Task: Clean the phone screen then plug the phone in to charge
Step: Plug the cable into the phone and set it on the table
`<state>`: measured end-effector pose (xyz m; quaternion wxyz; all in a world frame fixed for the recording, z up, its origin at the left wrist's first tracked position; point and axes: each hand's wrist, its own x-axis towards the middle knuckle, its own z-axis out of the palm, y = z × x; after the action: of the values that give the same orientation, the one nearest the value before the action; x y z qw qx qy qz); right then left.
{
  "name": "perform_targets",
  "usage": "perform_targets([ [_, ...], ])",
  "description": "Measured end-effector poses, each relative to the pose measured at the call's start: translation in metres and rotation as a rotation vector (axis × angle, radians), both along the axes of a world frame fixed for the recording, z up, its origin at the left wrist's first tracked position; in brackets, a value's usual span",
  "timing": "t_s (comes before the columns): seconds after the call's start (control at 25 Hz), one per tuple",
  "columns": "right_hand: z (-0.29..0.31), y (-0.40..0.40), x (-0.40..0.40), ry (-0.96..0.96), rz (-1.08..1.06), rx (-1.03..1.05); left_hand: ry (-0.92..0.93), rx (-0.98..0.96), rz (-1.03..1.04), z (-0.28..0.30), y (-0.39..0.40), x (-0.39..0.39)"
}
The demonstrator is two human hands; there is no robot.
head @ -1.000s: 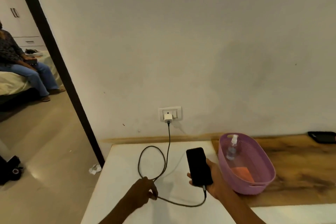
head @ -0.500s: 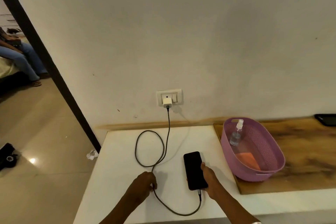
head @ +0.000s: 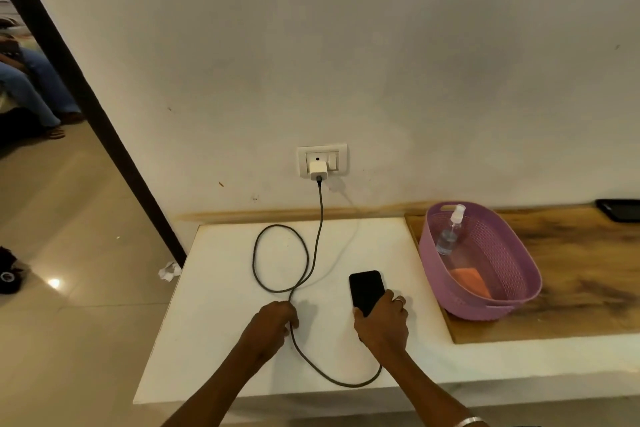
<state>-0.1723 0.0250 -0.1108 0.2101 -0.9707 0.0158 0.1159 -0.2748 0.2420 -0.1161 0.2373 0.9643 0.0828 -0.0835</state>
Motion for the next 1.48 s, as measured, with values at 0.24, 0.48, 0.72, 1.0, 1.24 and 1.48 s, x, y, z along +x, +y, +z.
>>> perform_targets([
  [0.24, -0.010, 0.002, -0.002, -0.163, 0.106, -0.198, -0.071, 0.032, 0.108, 0.008, -0.015, -0.008],
  [0.48, -0.013, -0.002, 0.006, -0.129, 0.134, -0.199, -0.198, 0.087, 0.361, 0.012, -0.036, -0.004],
  [0.72, 0.053, 0.018, 0.086, -0.279, 0.244, -0.036, -0.330, 0.043, 0.501, 0.021, -0.030, 0.019],
  [1.0, 0.115, 0.085, 0.158, -0.443, 0.477, -0.141, -0.515, -0.007, 0.474, 0.027, -0.028, 0.048],
  [1.24, 0.100, 0.121, 0.171, -0.385, 0.472, -0.180, -0.638, 0.004, 0.507, 0.012, -0.032, 0.062],
  [1.48, 0.092, 0.150, 0.176, -0.217, 0.402, 0.004, -0.684, 0.016, 0.510, 0.009, -0.030, 0.063],
])
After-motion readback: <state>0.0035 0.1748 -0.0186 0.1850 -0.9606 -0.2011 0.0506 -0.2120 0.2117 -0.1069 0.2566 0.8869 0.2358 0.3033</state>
